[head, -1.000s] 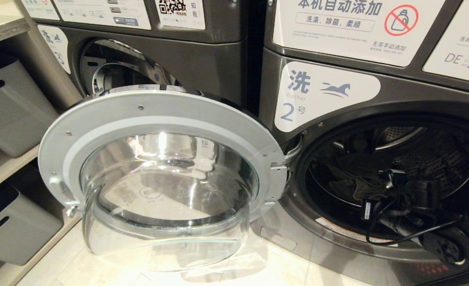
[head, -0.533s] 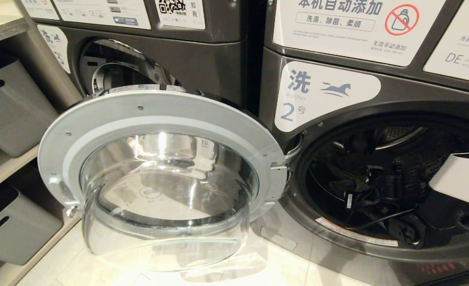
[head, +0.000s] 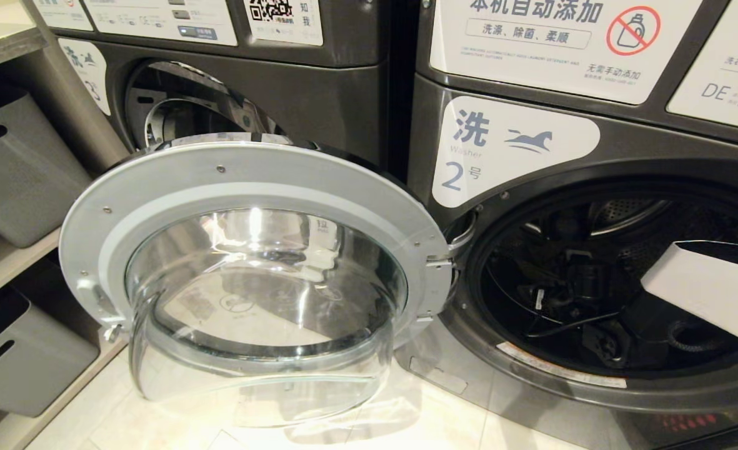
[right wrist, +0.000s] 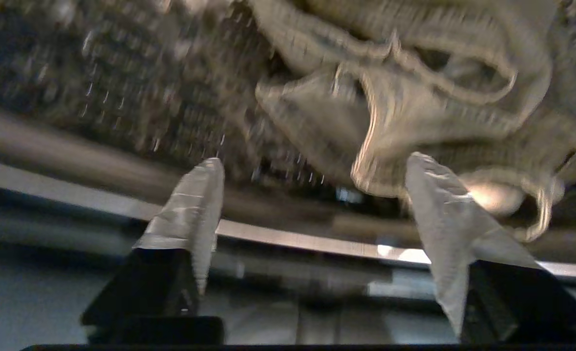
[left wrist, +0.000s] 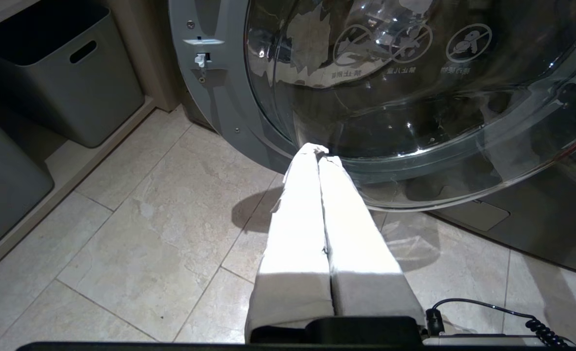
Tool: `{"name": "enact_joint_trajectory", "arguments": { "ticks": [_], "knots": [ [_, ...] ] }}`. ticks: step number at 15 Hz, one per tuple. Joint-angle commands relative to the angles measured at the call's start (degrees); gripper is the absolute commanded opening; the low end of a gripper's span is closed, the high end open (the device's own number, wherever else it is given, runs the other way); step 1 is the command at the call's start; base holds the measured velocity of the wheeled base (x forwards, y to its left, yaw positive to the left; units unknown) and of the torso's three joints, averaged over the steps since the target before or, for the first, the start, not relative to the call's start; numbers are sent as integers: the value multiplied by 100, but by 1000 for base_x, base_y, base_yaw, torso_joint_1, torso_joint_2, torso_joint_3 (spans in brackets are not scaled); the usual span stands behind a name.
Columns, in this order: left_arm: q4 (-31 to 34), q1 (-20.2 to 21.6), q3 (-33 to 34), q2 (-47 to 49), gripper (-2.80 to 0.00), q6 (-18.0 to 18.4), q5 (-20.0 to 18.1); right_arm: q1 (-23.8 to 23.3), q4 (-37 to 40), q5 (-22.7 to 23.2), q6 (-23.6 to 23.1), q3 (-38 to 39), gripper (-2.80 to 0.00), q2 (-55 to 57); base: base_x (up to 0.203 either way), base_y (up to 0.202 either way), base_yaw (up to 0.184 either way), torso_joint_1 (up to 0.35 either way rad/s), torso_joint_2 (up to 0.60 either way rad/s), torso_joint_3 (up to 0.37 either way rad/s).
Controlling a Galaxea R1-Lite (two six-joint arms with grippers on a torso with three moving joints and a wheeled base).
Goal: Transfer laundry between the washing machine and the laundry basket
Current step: Pick a cloth and place it into the basket
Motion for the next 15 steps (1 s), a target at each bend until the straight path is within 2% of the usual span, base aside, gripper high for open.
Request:
{"name": "enact_joint_trajectory", "arguments": {
  "ticks": [1, 4, 8, 15],
  "knots": [
    [-2, 2, 62, -6, -280, -2, 0, -31, 136, -136, 3, -450, 0, 149, 0, 0, 0, 0, 0, 0],
    [-2, 4, 62, -6, -280, -2, 0, -132, 511, -499, -67, -914, 0, 251, 0, 0, 0, 0, 0, 0],
    [-2, 4, 62, -6, -280, -2, 0, -308, 895, -706, -288, -1255, 0, 446, 0, 0, 0, 0, 0, 0],
    [-2, -3, 62, -6, -280, -2, 0, -489, 1447, -822, -220, -1972, 0, 919, 0, 0, 0, 0, 0, 0]
  ]
}}
